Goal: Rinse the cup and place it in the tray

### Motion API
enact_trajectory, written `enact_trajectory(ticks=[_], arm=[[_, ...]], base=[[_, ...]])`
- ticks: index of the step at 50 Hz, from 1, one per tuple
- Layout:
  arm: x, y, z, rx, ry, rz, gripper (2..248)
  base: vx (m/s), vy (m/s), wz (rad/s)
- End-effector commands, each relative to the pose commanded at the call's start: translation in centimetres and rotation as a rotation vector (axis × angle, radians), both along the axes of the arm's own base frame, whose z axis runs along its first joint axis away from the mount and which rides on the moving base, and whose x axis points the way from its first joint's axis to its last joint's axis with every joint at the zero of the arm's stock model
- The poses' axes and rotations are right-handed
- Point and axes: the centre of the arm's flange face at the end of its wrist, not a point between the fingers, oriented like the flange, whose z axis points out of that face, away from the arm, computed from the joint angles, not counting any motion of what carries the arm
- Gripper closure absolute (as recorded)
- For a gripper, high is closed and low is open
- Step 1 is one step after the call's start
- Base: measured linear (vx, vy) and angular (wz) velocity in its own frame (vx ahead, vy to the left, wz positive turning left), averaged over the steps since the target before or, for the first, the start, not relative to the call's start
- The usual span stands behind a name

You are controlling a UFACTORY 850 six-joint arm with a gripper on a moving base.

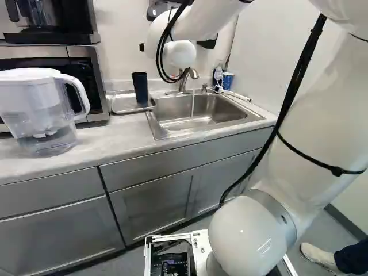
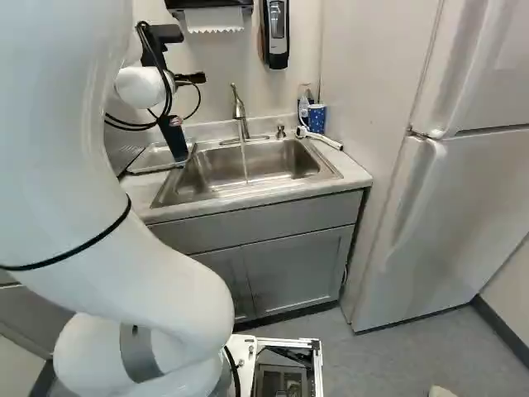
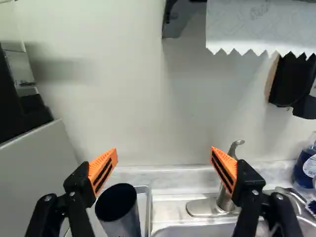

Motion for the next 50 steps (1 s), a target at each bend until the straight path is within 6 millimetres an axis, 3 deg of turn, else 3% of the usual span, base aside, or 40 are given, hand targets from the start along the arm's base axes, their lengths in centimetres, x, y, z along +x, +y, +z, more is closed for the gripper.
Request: enact_trajectory(ticks=[27,50], arm=[[0.0,-3.7,2.5,-0.024,-0.008,-0.044,3],[2.6,-6.2,3.9,-0.048,0.009,-0.084,3]], base=[[0.0,0.0,0.0],[0.0,0.0,0.0]])
